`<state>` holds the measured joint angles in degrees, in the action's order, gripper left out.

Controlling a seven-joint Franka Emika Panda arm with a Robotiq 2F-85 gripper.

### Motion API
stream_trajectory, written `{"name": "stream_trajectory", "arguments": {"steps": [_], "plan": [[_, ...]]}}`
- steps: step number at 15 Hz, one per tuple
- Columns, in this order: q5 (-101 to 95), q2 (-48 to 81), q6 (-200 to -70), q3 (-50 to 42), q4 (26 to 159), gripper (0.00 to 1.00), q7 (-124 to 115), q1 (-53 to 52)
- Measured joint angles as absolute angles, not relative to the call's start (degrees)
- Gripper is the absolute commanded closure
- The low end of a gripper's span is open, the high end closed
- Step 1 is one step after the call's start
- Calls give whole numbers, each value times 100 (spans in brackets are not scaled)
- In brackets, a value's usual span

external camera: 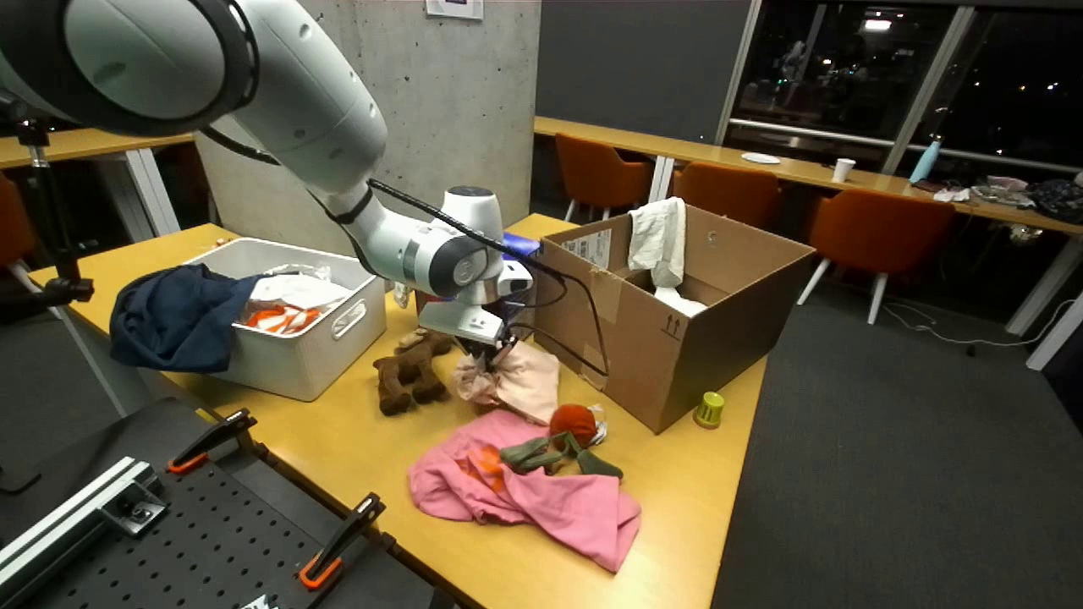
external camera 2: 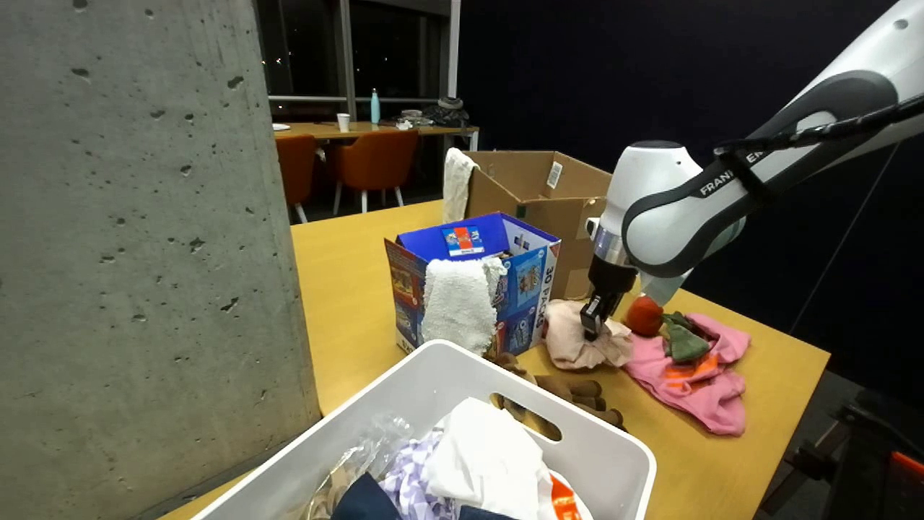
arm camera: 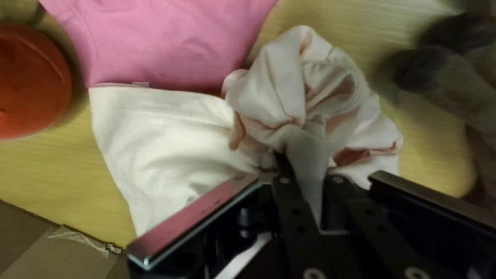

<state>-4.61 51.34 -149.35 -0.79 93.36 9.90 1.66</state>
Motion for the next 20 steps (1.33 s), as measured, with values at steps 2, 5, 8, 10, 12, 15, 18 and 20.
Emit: {"name": "stream_trajectory", "arguments": {"steps": [2,5,8,10,12,15,18,20], "plan": [[-578,4704,-15115,-185,9914,97,605,-142],[-750,4015,-15305,-287,10805,97,132,-605],[-854,3402,-15293,-285,11545,93,-210,-1015],[-868,3201,-15274,-253,11784,61,-277,-1192],[-868,3156,-15260,-193,11844,47,-269,-1236],[-868,3149,-15259,-137,11844,26,-212,-1216],[-870,3053,-15261,-128,11896,4,-181,-1211],[-871,2967,-15261,-128,11926,0,-85,-1162]]}}
